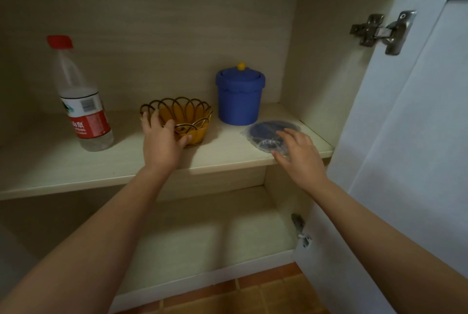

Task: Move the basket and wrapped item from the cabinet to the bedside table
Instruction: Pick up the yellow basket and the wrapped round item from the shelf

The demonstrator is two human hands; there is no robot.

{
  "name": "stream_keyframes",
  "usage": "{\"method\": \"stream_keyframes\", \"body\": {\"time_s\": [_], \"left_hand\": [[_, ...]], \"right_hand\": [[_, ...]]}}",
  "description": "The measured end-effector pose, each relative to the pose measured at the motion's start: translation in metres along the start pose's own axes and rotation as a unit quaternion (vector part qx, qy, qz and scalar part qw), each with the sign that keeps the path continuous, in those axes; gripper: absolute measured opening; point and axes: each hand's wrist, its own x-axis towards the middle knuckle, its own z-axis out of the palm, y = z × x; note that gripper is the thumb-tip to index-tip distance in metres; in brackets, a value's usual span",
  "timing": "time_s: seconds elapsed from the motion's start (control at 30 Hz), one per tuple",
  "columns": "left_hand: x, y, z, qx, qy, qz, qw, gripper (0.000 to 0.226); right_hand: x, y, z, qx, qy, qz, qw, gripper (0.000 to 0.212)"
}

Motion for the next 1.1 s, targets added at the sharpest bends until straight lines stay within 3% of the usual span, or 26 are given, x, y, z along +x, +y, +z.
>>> {"method": "stream_keyframes", "body": {"time_s": [0.63,1.1], "left_hand": [[-0.038,0.043,-0.004,-0.078,0.025,0.149,0.986,0.037],[-0.042,0.04,-0.008,-0.058,0.06,0.115,0.99,0.032]], "right_hand": [[-0.01,0.015,-0.024,0.009,0.034,-0.04,0.999,0.045],[0.006,0.025,0.004,0.043,-0.02,0.065,0.997,0.055]]}}
